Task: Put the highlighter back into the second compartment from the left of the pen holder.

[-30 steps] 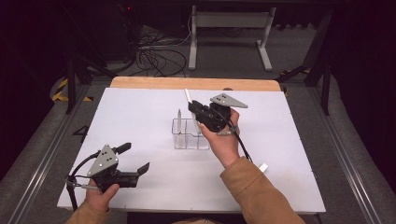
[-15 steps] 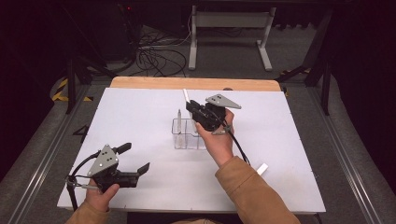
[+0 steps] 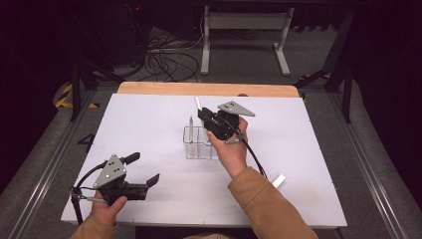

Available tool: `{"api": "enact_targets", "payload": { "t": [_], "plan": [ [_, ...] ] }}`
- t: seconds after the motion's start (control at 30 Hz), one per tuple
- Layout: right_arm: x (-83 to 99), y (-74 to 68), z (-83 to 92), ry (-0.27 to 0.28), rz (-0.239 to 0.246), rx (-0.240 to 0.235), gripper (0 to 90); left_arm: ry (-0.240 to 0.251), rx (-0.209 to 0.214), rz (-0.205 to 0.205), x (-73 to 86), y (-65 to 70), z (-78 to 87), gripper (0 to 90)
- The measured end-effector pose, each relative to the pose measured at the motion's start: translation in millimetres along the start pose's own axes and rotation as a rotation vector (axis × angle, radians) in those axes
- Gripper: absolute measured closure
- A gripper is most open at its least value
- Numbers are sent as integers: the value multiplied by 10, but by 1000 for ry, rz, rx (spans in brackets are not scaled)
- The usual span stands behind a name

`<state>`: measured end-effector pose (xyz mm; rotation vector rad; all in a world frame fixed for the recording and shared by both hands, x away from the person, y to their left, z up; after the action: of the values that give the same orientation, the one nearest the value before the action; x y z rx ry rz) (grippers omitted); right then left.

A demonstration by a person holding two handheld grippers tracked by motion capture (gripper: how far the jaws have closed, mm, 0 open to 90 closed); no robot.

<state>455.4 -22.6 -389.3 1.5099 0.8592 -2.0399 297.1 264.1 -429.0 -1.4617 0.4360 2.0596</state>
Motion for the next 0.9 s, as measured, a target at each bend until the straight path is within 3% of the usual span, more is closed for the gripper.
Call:
{"api": "enact_targets", "payload": {
  "t": [0.23,0.57,0.9],
  "plan": [
    [-61,43,155,20,46,-2,596,-1,-4,-2,-4,-12,1,87],
    [-188,-7,467,11,104,-8,454,-2,-7,-1,-15,-35,-18,84],
    [-255,-45,679,-3,127,-18,392,2,-3,-1,-40,-52,-52,84]
  ]
}}
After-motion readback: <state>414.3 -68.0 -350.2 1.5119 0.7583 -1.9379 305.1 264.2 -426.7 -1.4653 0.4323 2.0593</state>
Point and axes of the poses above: each handheld gripper's, and its own axes: z roughly backward along the jaws, x roughly out of its underside, y roughly to its right, the point moved 1 cm from there along -z, roughly forward along the jaws, and after that the axes turned 4 degrees about -x, right-handed, at the moved point
